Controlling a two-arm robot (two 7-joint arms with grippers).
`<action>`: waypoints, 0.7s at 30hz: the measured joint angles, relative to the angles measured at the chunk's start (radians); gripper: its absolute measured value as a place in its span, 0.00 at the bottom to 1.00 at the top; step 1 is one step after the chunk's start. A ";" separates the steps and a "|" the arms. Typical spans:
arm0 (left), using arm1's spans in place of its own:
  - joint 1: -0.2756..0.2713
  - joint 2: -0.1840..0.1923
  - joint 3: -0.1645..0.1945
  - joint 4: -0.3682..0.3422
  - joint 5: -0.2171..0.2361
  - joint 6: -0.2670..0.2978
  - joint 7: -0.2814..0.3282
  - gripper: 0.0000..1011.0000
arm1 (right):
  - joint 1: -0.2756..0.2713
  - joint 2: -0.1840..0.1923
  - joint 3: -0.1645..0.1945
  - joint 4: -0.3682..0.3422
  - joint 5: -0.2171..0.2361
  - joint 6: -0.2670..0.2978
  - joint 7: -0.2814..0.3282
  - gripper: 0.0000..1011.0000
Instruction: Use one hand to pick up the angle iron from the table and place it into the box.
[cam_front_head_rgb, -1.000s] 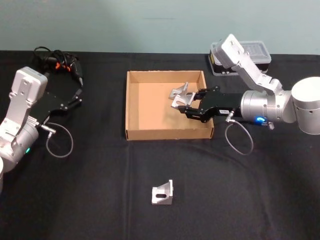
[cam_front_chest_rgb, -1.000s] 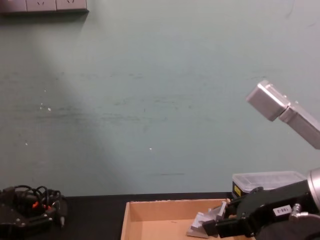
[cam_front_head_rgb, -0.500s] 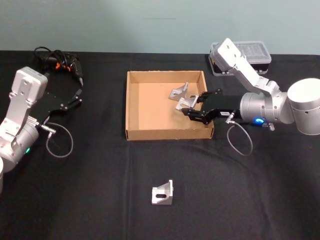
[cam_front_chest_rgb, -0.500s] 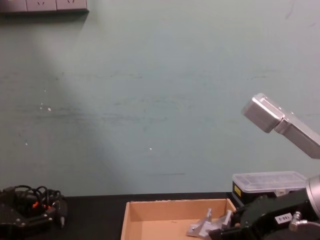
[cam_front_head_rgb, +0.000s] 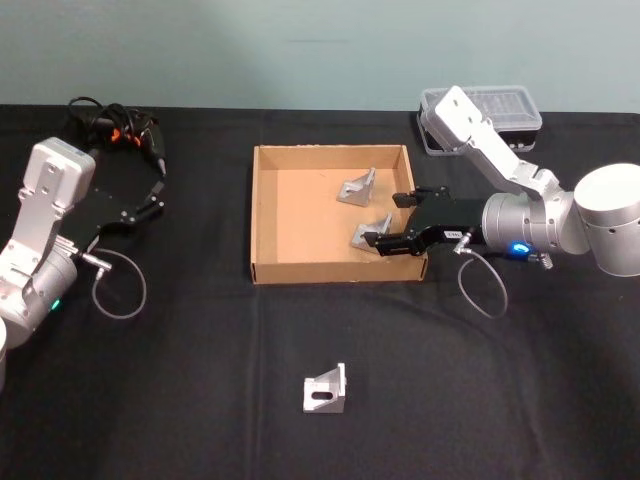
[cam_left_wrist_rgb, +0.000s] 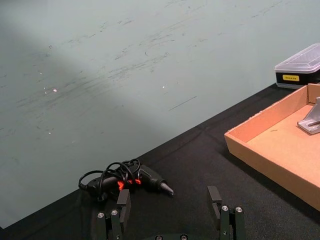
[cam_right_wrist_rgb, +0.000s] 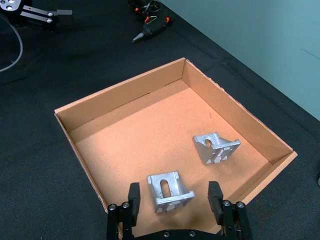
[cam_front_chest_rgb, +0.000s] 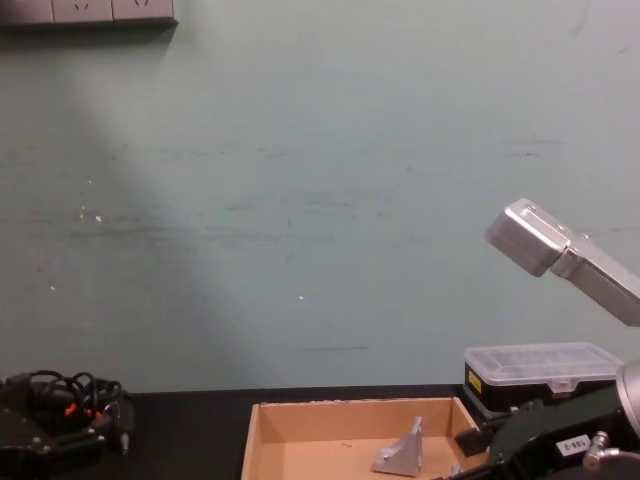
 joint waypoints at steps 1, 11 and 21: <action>0.000 0.000 0.000 0.000 0.000 0.000 0.000 0.99 | -0.001 -0.001 0.002 -0.001 -0.001 0.000 0.000 0.85; 0.000 0.000 0.000 0.000 0.000 0.000 0.000 0.99 | -0.012 -0.007 0.025 -0.005 -0.003 -0.009 -0.009 0.99; 0.000 0.000 0.000 0.000 0.000 0.000 0.000 0.99 | -0.043 -0.002 0.075 -0.057 0.019 -0.021 -0.042 0.99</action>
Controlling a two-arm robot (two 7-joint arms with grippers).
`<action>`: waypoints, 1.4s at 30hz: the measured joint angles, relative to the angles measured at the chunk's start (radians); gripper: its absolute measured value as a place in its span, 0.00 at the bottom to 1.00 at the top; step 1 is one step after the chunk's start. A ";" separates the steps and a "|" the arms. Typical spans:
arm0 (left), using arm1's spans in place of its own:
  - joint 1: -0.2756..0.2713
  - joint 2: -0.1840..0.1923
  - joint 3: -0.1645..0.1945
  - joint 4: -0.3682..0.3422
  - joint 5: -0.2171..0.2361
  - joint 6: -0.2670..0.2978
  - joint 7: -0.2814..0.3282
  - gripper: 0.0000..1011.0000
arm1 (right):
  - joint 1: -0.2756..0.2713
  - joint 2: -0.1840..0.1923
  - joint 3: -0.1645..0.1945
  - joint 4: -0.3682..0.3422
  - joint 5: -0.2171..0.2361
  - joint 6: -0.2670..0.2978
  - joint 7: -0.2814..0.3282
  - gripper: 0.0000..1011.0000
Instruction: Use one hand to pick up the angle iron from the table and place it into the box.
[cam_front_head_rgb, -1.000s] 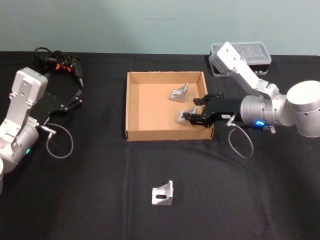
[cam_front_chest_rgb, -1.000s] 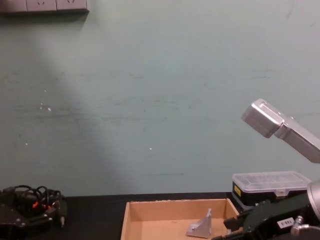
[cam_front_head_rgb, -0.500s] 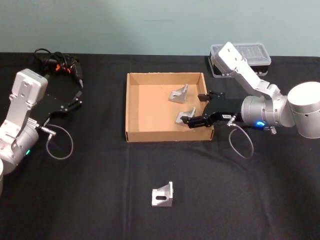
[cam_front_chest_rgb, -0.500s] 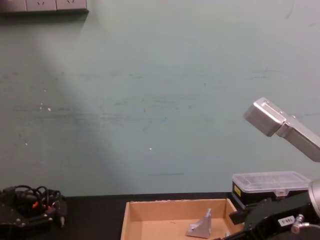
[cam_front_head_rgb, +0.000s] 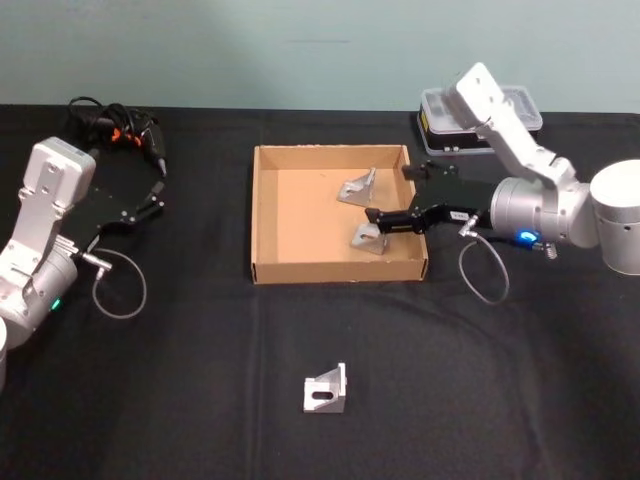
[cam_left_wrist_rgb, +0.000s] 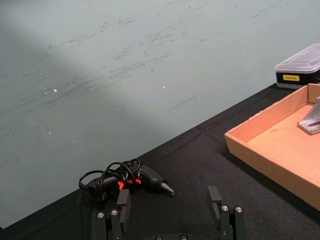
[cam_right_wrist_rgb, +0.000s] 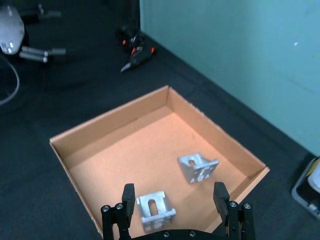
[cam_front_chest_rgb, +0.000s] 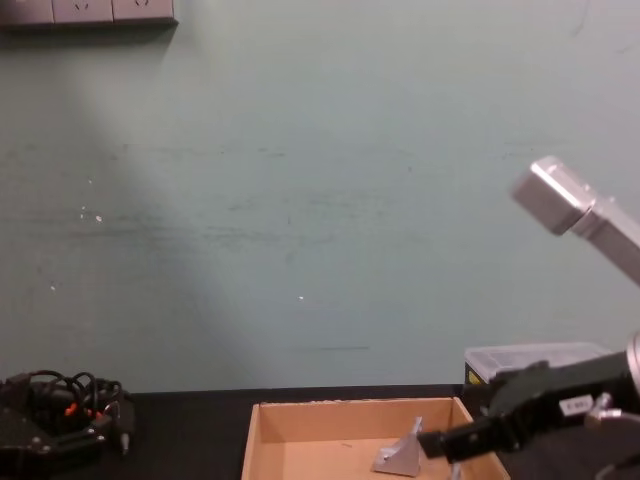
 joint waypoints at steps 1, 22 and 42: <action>0.000 0.000 0.000 0.000 0.000 0.000 0.000 0.99 | -0.004 0.001 0.005 -0.007 0.004 0.000 -0.003 0.99; 0.000 0.000 0.000 0.000 0.000 0.000 0.000 0.99 | -0.163 0.150 0.125 -0.352 0.198 0.080 0.018 0.99; 0.000 0.000 0.000 0.000 0.000 0.000 0.000 0.99 | -0.191 0.285 -0.017 -0.471 0.236 0.105 0.182 0.99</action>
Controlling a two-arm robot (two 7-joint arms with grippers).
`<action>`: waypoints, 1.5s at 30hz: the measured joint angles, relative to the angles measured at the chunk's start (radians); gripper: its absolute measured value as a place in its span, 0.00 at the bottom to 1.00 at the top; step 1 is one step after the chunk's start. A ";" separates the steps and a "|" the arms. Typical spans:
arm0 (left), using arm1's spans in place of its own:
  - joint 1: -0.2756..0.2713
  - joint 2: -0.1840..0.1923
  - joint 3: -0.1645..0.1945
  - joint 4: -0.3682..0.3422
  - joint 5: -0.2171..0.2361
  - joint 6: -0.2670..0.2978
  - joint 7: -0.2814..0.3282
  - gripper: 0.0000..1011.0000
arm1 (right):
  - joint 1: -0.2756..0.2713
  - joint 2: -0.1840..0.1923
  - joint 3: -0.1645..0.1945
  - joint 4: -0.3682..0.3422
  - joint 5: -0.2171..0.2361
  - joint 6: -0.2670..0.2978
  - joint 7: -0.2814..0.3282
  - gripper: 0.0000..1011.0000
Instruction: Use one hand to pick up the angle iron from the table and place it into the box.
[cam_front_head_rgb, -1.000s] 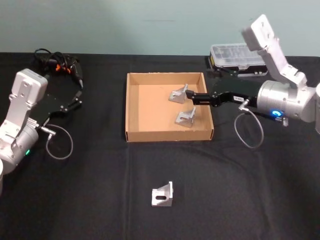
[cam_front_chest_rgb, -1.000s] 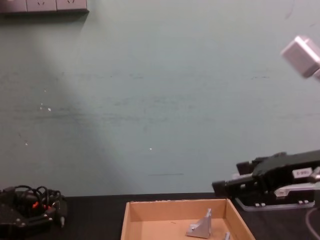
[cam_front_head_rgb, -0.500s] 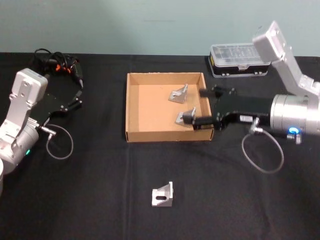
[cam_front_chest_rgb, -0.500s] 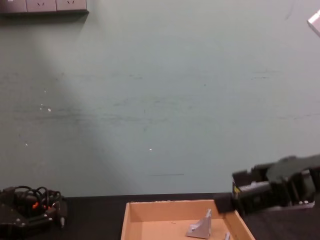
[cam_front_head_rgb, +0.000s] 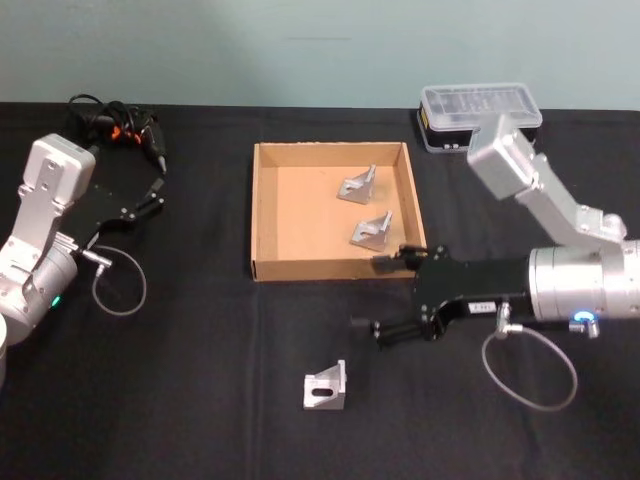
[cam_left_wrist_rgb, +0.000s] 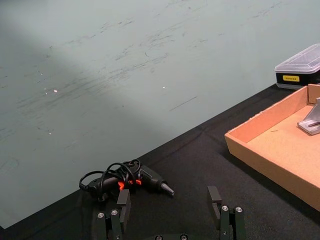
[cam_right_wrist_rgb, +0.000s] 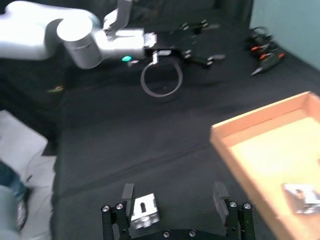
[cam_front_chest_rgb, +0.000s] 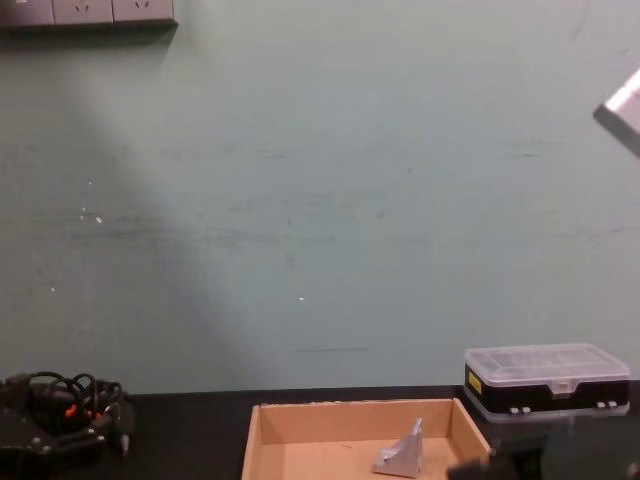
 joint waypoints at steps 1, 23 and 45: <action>0.000 0.000 0.000 0.000 0.000 0.000 0.000 0.99 | -0.001 0.003 -0.007 -0.003 0.000 0.000 0.003 0.99; 0.000 0.000 0.000 0.000 0.000 0.000 0.000 0.99 | 0.033 0.025 -0.160 0.000 -0.081 -0.027 0.016 0.99; 0.000 0.000 0.000 0.000 0.000 0.000 0.000 0.99 | 0.088 -0.025 -0.237 0.071 -0.157 -0.034 0.030 0.99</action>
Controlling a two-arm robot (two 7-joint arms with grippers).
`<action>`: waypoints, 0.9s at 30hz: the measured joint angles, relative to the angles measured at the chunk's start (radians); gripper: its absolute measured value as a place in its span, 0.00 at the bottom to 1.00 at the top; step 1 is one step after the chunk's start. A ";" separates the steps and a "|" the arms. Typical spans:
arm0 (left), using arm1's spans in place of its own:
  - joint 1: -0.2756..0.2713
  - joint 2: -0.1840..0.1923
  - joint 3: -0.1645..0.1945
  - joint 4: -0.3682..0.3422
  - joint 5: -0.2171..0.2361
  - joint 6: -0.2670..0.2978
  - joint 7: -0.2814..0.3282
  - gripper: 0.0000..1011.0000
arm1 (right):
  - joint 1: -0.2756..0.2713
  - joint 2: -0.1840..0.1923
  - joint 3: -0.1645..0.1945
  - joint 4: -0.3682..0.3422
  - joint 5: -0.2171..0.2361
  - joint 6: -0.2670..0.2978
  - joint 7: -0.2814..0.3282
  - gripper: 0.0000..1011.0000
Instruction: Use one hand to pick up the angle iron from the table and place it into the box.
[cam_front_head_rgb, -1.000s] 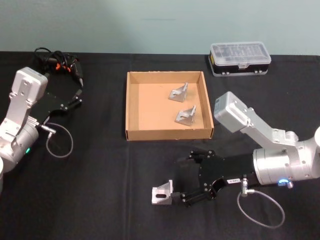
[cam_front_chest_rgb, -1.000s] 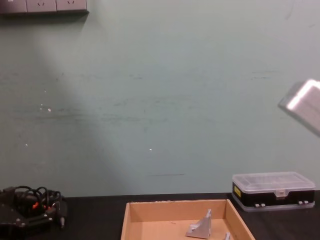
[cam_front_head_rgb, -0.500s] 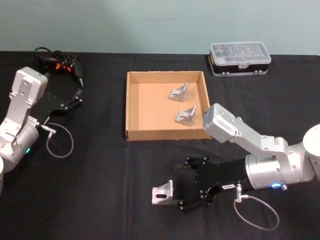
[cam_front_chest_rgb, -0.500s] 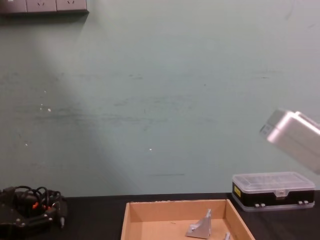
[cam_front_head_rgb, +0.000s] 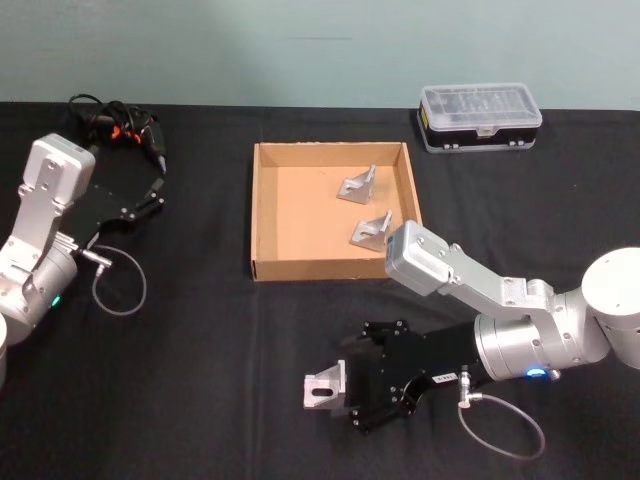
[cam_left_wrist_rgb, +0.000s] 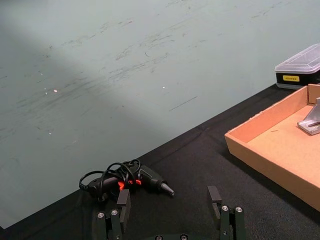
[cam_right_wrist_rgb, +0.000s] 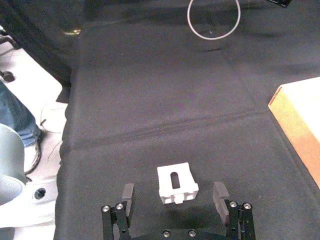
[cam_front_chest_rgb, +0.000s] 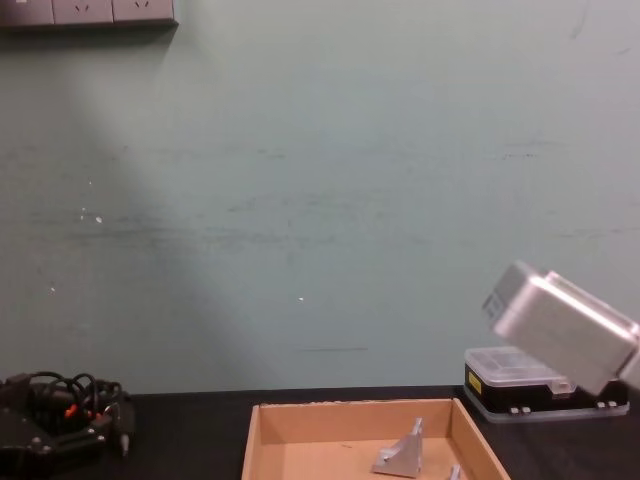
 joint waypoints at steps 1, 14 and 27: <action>0.000 0.000 0.000 0.000 0.000 0.000 0.000 0.99 | 0.001 -0.003 -0.002 0.003 -0.002 0.000 0.001 0.99; 0.000 0.000 0.000 0.000 0.000 0.000 0.000 0.99 | 0.011 -0.034 -0.019 0.035 -0.017 -0.002 0.008 0.99; 0.000 0.000 0.000 0.000 0.000 0.000 0.000 0.99 | 0.016 -0.057 -0.029 0.063 -0.035 -0.005 0.006 0.99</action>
